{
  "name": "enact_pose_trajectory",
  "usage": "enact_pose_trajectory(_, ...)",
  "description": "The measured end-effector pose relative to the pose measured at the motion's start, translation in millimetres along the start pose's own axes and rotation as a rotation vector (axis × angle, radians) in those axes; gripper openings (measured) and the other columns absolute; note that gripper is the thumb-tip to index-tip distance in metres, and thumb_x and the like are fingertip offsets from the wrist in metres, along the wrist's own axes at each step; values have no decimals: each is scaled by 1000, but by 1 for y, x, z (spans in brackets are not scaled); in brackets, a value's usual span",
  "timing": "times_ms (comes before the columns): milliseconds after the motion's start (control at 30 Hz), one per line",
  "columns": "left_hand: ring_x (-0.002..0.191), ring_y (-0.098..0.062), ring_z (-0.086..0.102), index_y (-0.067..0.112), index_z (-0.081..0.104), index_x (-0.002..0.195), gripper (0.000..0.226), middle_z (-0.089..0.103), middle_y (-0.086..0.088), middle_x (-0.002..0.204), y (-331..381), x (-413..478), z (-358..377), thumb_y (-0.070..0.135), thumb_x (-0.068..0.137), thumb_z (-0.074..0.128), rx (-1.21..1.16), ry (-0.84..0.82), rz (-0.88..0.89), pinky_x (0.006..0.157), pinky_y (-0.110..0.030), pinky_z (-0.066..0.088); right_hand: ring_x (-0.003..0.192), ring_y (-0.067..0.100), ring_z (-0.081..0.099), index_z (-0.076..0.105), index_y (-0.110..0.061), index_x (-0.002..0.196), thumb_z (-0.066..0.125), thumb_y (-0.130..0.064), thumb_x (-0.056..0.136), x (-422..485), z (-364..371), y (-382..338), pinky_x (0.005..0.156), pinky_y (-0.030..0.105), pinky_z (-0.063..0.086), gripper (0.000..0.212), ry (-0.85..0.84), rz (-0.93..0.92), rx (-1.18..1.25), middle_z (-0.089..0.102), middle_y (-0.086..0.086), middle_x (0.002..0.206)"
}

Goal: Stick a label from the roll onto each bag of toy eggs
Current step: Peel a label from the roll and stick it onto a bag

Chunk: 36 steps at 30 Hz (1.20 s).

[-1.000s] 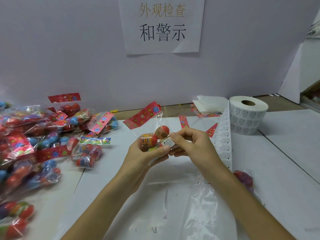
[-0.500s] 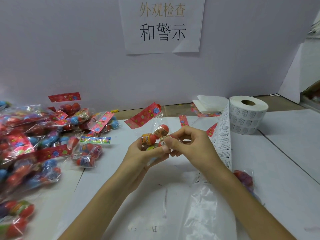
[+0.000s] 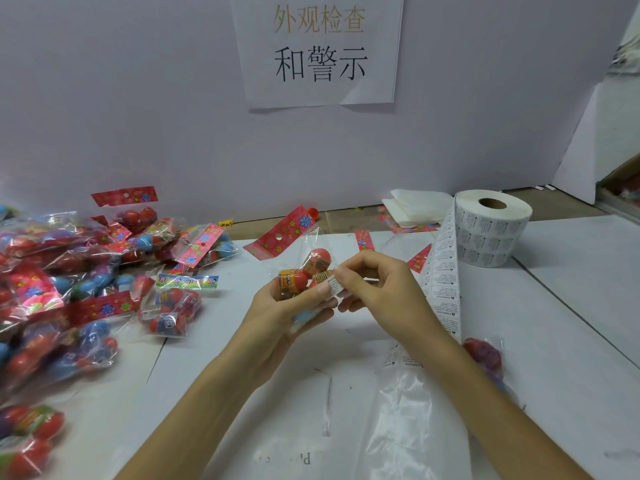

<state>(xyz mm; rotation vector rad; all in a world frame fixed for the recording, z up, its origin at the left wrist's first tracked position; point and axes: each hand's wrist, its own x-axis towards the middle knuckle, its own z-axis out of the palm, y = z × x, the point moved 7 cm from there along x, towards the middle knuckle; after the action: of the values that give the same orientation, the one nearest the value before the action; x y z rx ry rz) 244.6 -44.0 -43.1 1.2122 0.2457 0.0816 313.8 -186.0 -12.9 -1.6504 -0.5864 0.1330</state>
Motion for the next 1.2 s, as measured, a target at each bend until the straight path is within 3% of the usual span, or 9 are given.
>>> enact_pose_trajectory(133,98,-30,77,5,64,122,70,78,-13,106,1,0,-3,30,60,86,51,37,37,76,-29,62,60,20,72,72,-19,90,79,-36,85,-2,1,-1,64,32,60,20,8,0,-51,72,3,77)
enact_pose_trajectory(500,101,-27,76,3,63,125,61,77,-12,110,-1,-1,-2,27,72,81,12,15,14,77,-26,60,66,27,73,73,-8,94,66,-20,97,-1,1,-5,67,35,62,14,-47,-7,5,74,9,81)
enact_pose_trajectory(633,102,-25,76,4,64,125,59,77,-12,111,-1,-2,0,30,74,79,-15,15,24,78,-26,60,64,22,72,71,-15,96,75,-26,91,-1,3,-5,69,34,61,13,-47,-20,-34,72,3,79)
enact_pose_trajectory(767,100,-23,75,2,66,125,56,76,-14,113,-2,-3,1,33,79,75,-70,6,17,78,-25,60,70,21,74,69,-16,103,76,-11,89,-2,6,-3,74,30,60,17,-117,-3,-20,70,-3,83)
enact_pose_trajectory(900,102,-25,76,6,66,125,53,76,-12,115,-2,-2,1,33,79,74,-113,27,6,76,-25,60,72,21,75,66,-18,110,69,-2,90,-2,10,-3,77,34,59,25,-162,-2,-54,67,9,95)
enact_pose_trajectory(1000,101,-22,76,10,66,125,58,78,-8,112,-1,-2,1,36,73,77,-107,42,13,74,-25,61,73,19,75,67,-25,110,74,-14,89,-2,9,0,78,38,61,25,-147,9,-96,70,4,93)
enact_pose_trajectory(1100,102,-22,76,5,65,127,65,77,-10,114,0,-2,1,31,69,80,-68,37,11,76,-24,60,74,12,73,69,-33,106,79,-37,83,-2,5,4,73,31,60,25,-93,20,-131,70,-3,92)
enact_pose_trajectory(1200,100,-23,76,4,67,123,65,77,-11,111,2,-1,-2,31,66,81,-59,56,18,76,-24,60,74,15,73,69,-32,105,79,-43,84,-1,5,5,73,32,60,25,-81,33,-116,71,-3,92)
